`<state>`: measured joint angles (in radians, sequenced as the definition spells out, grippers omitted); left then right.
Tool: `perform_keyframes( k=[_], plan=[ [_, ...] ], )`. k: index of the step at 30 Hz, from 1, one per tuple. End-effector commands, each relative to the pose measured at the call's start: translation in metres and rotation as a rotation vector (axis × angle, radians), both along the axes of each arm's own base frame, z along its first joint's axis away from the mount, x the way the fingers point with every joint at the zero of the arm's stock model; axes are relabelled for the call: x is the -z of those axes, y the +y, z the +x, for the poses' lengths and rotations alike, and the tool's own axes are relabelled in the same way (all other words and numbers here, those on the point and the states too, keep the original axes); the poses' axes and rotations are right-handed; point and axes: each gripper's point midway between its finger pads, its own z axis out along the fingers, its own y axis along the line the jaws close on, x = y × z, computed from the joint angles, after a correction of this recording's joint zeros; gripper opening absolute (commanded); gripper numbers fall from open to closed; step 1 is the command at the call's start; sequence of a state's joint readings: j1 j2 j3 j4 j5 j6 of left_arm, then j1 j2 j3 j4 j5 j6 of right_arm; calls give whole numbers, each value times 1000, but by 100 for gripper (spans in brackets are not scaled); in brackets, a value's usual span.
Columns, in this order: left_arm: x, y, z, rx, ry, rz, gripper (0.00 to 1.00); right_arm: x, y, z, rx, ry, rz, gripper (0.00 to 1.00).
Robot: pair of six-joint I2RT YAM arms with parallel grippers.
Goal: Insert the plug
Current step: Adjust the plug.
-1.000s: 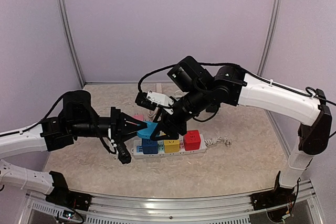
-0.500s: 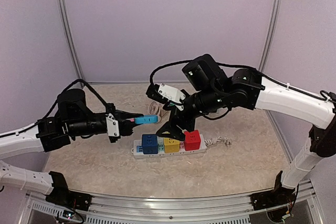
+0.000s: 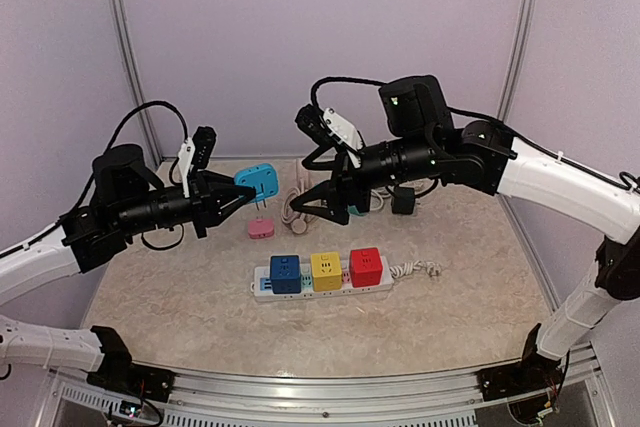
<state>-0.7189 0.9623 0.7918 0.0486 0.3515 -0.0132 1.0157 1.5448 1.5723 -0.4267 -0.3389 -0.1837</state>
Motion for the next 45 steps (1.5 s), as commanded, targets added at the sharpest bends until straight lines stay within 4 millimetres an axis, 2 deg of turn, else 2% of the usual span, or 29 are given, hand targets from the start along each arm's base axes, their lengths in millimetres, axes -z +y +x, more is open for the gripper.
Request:
perform_keyframes(
  k=[1,5,10,15,17,18,19,20,22,24,26,31,34,38,41,45],
  plan=[
    [-6,-7,-12,63,-17,-33,0,-11,18,-3,-92,31,60,86],
    [-2,-9,-15,80,-54,-9,0,-1,30,5,-90,34,31,80],
    [2,-13,-20,111,-109,22,0,8,40,4,-134,56,22,71],
    [4,-13,-17,61,-208,75,0,8,39,12,-84,52,13,71],
    [5,-8,-9,-53,-339,143,0,-3,34,27,32,72,50,76],
    [-4,-3,-5,-127,-441,153,0,-10,29,39,126,91,74,78],
    [-3,5,3,-221,-512,196,0,-18,23,50,219,139,113,78],
    [-19,13,8,-314,-602,178,0,-23,16,60,301,192,155,79],
    [-30,27,19,-462,-724,213,0,-25,2,78,438,360,253,79],
    [-34,28,20,-492,-829,272,0,-23,-3,83,497,472,354,79],
    [-33,24,20,-487,-909,338,0,-24,-1,83,495,562,452,79],
    [-34,7,15,-425,-1204,515,0,-31,18,88,457,635,533,78],
    [-34,1,20,-407,-1340,637,0,-42,32,78,347,660,582,78],
    [-43,6,36,-433,-1398,720,0,-61,42,60,231,638,646,78],
    [-52,5,40,-435,-1444,731,0,-56,50,60,234,658,620,77],
    [-60,1,38,-419,-1520,737,0,-44,52,69,286,690,583,77]
  ],
)
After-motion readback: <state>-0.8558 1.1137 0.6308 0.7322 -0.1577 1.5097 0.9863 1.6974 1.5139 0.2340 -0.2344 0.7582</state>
